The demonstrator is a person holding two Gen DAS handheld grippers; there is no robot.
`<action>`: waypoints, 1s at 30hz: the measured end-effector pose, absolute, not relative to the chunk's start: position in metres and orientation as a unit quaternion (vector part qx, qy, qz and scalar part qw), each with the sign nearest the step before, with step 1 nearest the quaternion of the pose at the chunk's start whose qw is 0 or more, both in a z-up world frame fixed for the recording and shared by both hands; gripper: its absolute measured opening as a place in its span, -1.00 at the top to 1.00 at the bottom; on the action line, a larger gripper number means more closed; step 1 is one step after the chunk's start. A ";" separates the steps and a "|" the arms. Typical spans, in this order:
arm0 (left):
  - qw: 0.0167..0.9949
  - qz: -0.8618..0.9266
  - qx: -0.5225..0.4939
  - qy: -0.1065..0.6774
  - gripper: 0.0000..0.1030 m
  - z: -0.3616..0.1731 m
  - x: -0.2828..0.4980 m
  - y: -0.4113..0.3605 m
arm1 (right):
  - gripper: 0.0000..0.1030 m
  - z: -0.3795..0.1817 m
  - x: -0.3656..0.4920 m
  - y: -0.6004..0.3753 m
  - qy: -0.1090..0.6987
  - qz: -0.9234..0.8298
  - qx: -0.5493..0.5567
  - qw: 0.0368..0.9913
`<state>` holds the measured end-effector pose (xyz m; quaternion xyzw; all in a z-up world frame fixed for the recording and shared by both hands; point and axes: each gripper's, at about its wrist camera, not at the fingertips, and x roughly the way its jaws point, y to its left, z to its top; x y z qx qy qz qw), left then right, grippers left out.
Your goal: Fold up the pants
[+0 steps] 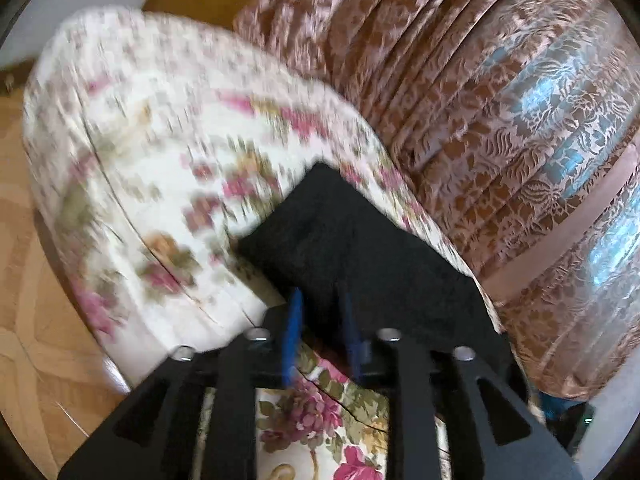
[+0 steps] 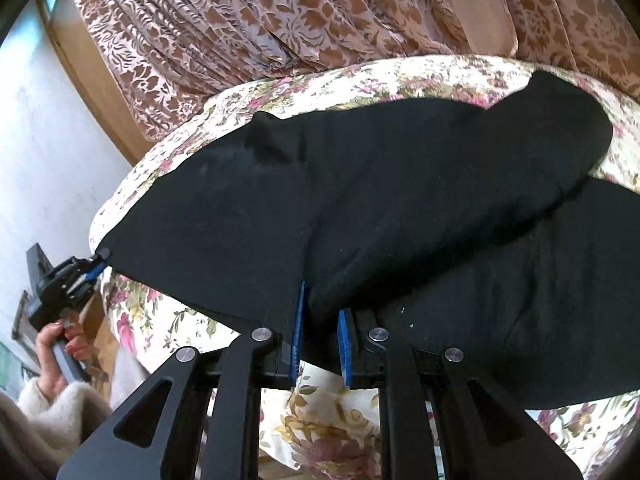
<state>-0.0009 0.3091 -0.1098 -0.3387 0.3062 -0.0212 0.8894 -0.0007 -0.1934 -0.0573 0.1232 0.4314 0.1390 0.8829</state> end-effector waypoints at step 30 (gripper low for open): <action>0.926 -0.153 -0.131 0.320 -0.41 -0.105 0.113 0.118 | 0.08 0.034 0.161 -0.319 0.417 -0.089 0.019 0.904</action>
